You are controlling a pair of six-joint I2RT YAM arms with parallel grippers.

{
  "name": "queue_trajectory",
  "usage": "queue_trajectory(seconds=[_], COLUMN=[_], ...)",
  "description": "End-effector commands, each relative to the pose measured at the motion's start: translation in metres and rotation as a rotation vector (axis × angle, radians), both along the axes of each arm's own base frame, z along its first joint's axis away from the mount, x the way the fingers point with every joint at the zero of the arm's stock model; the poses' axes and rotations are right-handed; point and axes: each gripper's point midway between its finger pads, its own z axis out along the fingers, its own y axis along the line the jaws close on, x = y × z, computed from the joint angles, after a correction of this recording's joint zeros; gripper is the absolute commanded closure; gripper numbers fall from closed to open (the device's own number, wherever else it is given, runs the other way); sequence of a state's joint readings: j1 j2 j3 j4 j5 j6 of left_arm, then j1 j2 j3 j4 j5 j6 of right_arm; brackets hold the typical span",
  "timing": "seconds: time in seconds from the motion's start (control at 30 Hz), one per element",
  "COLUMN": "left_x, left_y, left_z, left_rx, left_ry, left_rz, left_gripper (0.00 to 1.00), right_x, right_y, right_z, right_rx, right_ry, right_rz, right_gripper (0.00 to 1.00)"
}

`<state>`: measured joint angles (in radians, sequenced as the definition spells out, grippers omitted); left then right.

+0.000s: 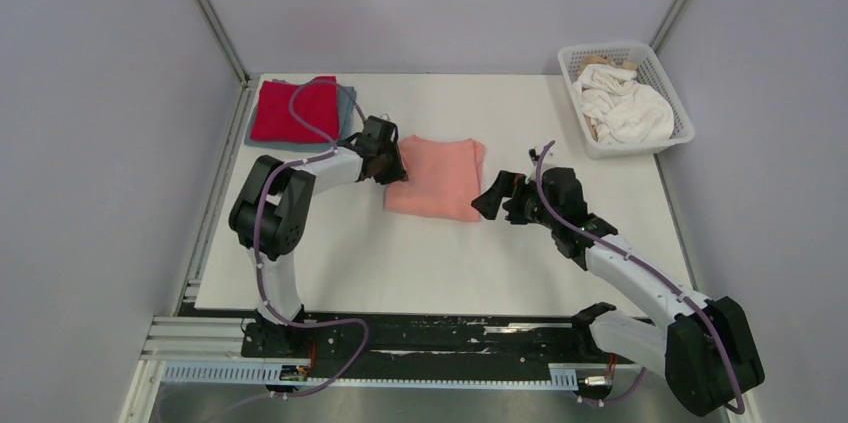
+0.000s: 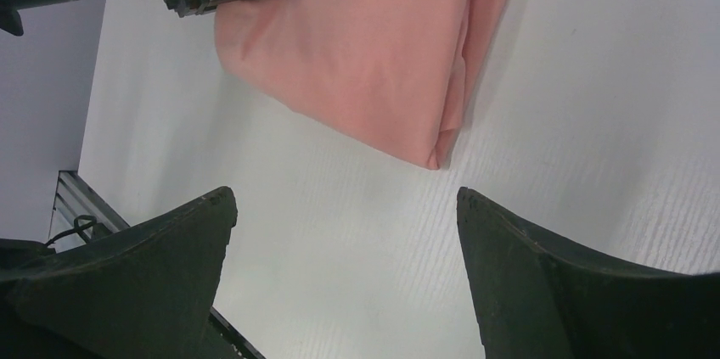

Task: Fold and stack the t-shirts
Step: Put the neatly folded tshirt into the corner of the board with the left arm

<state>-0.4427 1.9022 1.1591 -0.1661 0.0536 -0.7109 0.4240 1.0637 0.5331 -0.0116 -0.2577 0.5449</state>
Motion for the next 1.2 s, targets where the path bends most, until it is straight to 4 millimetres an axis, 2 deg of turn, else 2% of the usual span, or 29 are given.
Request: queue_trajectory(seconds=[0.0, 0.07, 0.1, 0.13, 0.17, 0.2, 0.23, 0.3, 0.4, 0.5, 0.67, 0.8, 0.83, 0.9, 1.03, 1.17], left_x=[-0.028, -0.021, -0.012, -0.004, 0.004, 0.014, 0.024, 0.045, 0.073, 0.093, 0.128, 0.151, 0.155, 0.165, 0.169, 0.173], left_y=[0.007, 0.009, 0.014, 0.018, 0.029, 0.033, 0.047, 0.058, 0.069, 0.08, 0.115, 0.137, 0.146, 0.158, 0.172, 0.191], left_z=[-0.042, -0.039, -0.033, -0.025, -0.02, -0.006, 0.003, 0.033, 0.066, 0.089, 0.134, 0.159, 0.16, 0.175, 0.201, 0.227], left_rx=[0.151, 0.193, 0.239, 0.265, 0.337, 0.364, 0.452, 0.545, 0.673, 0.755, 0.908, 0.941, 0.949, 0.953, 0.989, 1.022], left_ry=[0.145, 0.125, 0.086, 0.058, 0.014, -0.033, -0.087, -0.213, -0.365, -0.456, -0.627, -0.684, -0.677, -0.712, -0.793, -0.796], left_rz=[0.007, -0.001, -0.005, 0.0, 0.012, 0.018, 0.026, 0.009, -0.051, -0.081, -0.031, -0.028, -0.024, -0.01, -0.043, -0.043], left_gripper=[0.85, 0.99, 1.0, 1.0, 1.0, 1.0, 1.0, 1.0, 1.0, 1.0, 1.0, 1.0, 1.0, 1.0, 1.0, 1.0], right_x=[0.005, 0.005, 0.005, 0.005, 0.005, 0.006, 0.006, 0.006, 0.008, 0.01, 0.016, 0.022, 0.023, 0.025, 0.028, 0.029], right_y=[-0.004, -0.005, -0.006, -0.007, -0.008, -0.008, -0.009, -0.01, -0.013, -0.016, -0.023, -0.024, -0.024, -0.024, -0.027, -0.028], right_z=[0.007, 0.007, 0.007, 0.007, 0.007, 0.007, 0.007, 0.007, 0.006, 0.006, 0.003, -0.001, -0.003, -0.006, -0.01, -0.009], right_rx=[-0.003, -0.005, -0.008, -0.01, -0.013, -0.015, -0.018, -0.022, -0.035, -0.052, -0.093, -0.121, -0.127, -0.138, -0.16, -0.169], right_ry=[-0.042, -0.046, -0.049, -0.051, -0.052, -0.056, -0.059, -0.065, -0.073, -0.083, -0.099, -0.094, -0.087, -0.081, -0.079, -0.089], right_rz=[-0.029, -0.031, -0.035, -0.037, -0.042, -0.046, -0.049, -0.052, -0.065, -0.073, -0.105, -0.112, -0.11, -0.108, -0.118, -0.113], right_gripper=[0.0, 0.0, 0.0, 0.0, 0.0, 0.0, 0.0, 0.0, 0.0, 0.0, 0.0, 0.0, 0.0, 0.0, 0.0, 0.0])
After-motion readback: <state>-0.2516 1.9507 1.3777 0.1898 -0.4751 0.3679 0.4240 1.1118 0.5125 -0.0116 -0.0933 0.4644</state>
